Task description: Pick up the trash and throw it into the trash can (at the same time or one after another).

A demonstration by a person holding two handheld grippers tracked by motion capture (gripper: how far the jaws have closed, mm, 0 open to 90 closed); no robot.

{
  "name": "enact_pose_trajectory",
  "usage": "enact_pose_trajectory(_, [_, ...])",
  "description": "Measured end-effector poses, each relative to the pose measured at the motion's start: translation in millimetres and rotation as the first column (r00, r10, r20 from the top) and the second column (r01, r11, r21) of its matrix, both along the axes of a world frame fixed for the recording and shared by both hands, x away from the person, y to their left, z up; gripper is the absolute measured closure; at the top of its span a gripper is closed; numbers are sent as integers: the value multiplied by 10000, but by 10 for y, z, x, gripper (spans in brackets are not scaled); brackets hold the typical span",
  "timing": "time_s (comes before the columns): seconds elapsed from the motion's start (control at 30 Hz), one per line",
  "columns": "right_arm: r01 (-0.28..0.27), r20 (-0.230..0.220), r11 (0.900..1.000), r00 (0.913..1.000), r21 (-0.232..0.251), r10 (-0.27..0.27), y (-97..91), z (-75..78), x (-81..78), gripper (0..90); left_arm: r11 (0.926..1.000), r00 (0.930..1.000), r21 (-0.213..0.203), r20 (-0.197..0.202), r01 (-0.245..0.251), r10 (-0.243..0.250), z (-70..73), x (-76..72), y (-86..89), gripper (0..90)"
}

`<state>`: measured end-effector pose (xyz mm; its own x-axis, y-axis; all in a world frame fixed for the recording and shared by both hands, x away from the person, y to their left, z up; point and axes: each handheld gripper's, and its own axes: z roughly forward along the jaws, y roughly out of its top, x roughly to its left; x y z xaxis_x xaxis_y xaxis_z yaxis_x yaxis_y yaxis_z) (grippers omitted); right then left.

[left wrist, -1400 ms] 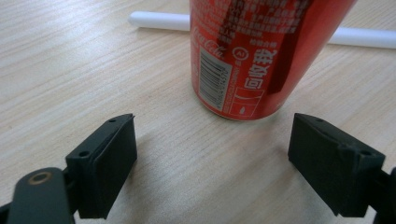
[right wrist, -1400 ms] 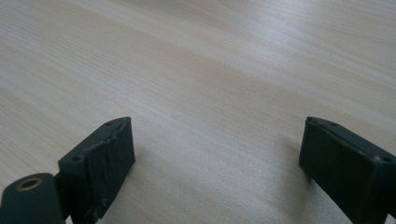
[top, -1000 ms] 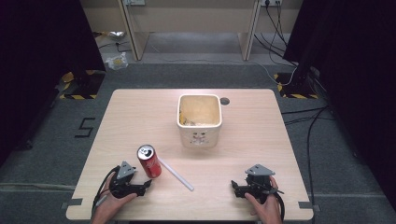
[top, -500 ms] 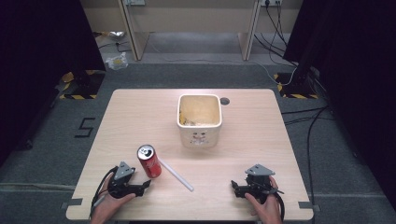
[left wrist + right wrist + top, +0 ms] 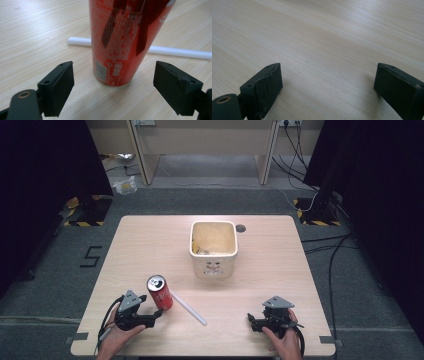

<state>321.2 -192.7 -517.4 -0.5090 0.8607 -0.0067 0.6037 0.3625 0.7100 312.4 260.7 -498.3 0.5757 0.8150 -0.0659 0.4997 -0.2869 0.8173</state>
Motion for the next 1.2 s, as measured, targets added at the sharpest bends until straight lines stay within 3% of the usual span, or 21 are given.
enact_pose_trajectory(0.93, [12, -10, 10000, 10000, 9, -12, 1, 0, -1, 84, 9999, 9993, 3, 353, 130, -130, 34, 176, -183, 205])
enact_pose_trajectory(1.2, [7, -7, 10000, 10000, 7, -7, 1, 0, -1, 83, 9998, 9987, 29, 484, 183, -184, 39, 199, -192, 332])
